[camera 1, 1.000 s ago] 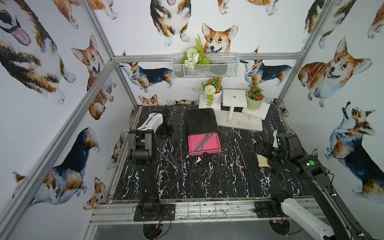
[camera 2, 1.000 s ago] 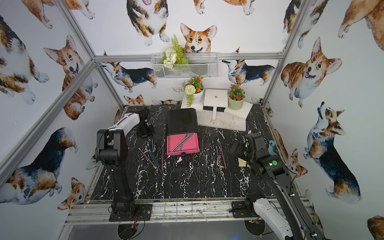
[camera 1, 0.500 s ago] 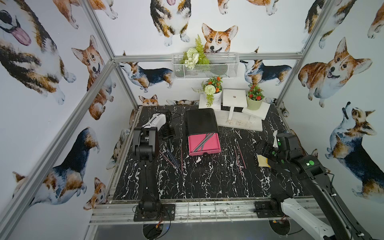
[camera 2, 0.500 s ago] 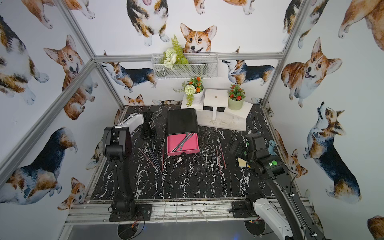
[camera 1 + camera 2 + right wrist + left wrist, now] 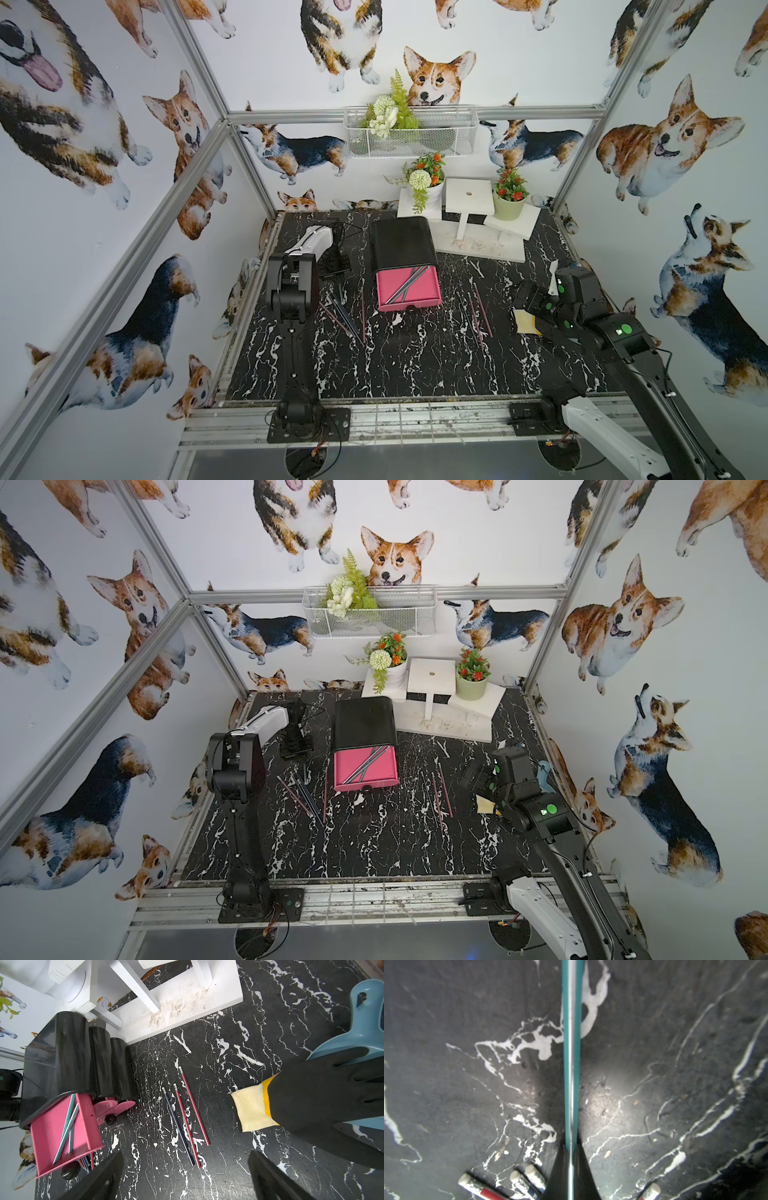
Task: Please place the pencils in the drawer according to their color
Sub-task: Pick up the pencil from the center of the board.
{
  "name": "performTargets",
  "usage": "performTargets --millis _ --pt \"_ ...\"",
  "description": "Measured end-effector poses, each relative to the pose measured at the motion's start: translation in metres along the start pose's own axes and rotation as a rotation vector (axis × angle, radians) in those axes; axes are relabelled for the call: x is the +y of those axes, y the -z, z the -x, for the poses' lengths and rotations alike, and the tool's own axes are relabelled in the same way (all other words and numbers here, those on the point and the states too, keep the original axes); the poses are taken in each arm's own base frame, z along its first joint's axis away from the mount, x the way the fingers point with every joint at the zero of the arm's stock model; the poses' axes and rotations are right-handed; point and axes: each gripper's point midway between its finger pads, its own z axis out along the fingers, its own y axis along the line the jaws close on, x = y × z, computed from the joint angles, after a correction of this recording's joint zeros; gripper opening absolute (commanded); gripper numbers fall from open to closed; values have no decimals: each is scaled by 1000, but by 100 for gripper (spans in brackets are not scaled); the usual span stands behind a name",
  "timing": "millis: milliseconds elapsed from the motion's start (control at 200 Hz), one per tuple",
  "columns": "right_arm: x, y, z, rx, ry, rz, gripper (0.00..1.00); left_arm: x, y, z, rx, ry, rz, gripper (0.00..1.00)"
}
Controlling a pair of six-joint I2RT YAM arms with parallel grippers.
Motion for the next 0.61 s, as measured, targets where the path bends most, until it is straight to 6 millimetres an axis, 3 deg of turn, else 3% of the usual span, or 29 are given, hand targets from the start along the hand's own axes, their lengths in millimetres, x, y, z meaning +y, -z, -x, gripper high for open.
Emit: performTargets --millis 100,295,465,606 --pt "0 0 0 -3 0 -1 100 3 17 3 -44 -25 8 0" --pt "0 3 1 -11 -1 4 100 0 97 16 -240 -124 -37 0" --pt "1 4 2 -16 -1 6 100 -14 152 6 -326 -255 -105 0" --pt "1 4 3 -17 -4 6 100 -32 203 -16 -398 -362 -193 0"
